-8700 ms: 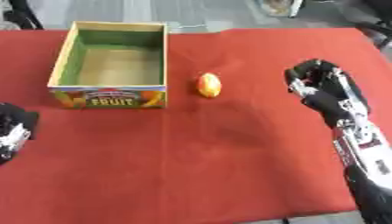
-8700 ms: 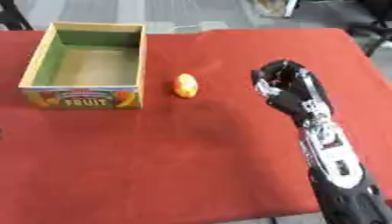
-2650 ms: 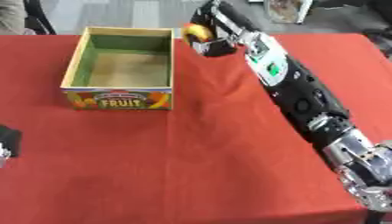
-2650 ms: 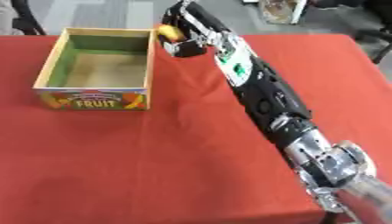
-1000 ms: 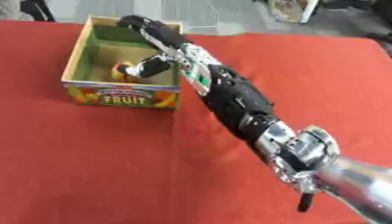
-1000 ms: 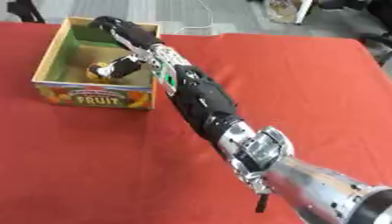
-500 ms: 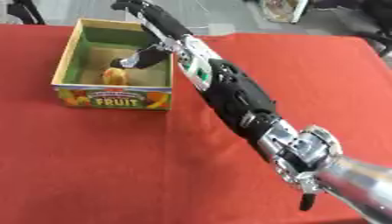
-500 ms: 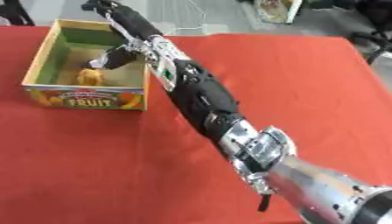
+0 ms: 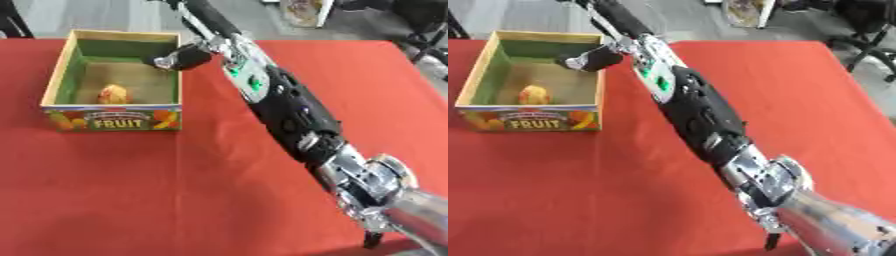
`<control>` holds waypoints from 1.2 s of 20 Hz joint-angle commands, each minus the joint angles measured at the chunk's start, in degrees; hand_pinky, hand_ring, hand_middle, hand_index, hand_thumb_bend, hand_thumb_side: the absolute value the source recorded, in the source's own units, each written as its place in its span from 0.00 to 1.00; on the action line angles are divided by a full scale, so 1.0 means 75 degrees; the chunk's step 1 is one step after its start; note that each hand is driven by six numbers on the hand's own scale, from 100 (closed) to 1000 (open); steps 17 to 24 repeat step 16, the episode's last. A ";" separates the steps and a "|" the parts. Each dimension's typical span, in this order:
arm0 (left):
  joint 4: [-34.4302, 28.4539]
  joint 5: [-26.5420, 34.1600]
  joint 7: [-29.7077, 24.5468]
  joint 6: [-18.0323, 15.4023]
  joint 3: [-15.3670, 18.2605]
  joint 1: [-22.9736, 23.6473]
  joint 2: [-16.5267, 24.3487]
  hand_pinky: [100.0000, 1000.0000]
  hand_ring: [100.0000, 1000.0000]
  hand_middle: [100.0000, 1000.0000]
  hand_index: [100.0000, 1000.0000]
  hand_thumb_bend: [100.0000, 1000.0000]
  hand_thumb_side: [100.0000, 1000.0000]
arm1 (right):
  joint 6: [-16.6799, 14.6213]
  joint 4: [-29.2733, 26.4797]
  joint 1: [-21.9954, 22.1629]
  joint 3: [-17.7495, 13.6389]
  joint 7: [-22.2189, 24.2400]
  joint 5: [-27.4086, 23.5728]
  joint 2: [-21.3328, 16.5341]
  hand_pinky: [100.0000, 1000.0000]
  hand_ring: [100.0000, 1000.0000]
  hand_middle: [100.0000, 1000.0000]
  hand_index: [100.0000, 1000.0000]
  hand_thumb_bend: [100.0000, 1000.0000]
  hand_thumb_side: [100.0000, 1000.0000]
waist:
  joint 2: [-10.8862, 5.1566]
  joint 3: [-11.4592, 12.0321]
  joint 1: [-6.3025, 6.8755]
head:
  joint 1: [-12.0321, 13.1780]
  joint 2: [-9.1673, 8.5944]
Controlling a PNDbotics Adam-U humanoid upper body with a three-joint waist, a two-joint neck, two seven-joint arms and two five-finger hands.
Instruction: Pick up objects on the table and place them in the box.
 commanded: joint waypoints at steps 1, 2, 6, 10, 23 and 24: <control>-0.0149 -0.0040 0.0115 -0.0001 0.0137 -0.0009 0.0184 0.42 0.43 0.45 0.44 0.32 0.27 | 0.0008 -0.0828 0.0287 -0.0004 -0.0110 -0.0471 -0.0407 0.69 0.80 0.72 0.84 0.48 0.18 | -0.0162 -0.0094 0.0069 | 0.0201 -0.0006; -0.0150 -0.0045 0.0136 -0.0001 0.0155 0.0006 0.0194 0.42 0.43 0.45 0.44 0.32 0.27 | -0.0004 -0.1032 0.0477 0.0001 -0.0184 -0.0596 -0.0479 0.68 0.80 0.71 0.83 0.47 0.17 | -0.0164 -0.0146 0.0075 | 0.0256 -0.0002; -0.0152 -0.0058 0.0210 0.0006 0.0223 0.0058 0.0202 0.42 0.43 0.45 0.44 0.32 0.27 | -0.0002 -0.1860 0.1236 -0.0059 -0.0510 -0.1106 -0.0643 0.67 0.76 0.66 0.79 0.40 0.11 | -0.0144 -0.0348 0.0110 | 0.0417 0.0009; -0.0152 -0.0066 0.0230 0.0009 0.0245 0.0093 0.0206 0.42 0.43 0.45 0.44 0.32 0.27 | 0.0340 -0.2703 0.1892 -0.0199 -0.0462 -0.1625 -0.0702 0.65 0.75 0.62 0.77 0.37 0.10 | -0.0126 -0.0537 0.0162 | 0.0530 0.0030; -0.0153 -0.0074 0.0279 0.0012 0.0291 0.0127 0.0216 0.42 0.43 0.45 0.44 0.32 0.27 | 0.0999 -0.3762 0.2876 -0.0443 -0.0227 -0.2349 -0.0776 0.64 0.73 0.59 0.75 0.32 0.04 | -0.0095 -0.0684 0.0195 | 0.0633 0.0137; -0.0153 -0.0074 0.0279 0.0012 0.0291 0.0127 0.0216 0.42 0.43 0.45 0.44 0.32 0.27 | 0.0999 -0.3762 0.2876 -0.0443 -0.0227 -0.2349 -0.0776 0.64 0.73 0.59 0.75 0.32 0.04 | -0.0095 -0.0684 0.0195 | 0.0633 0.0137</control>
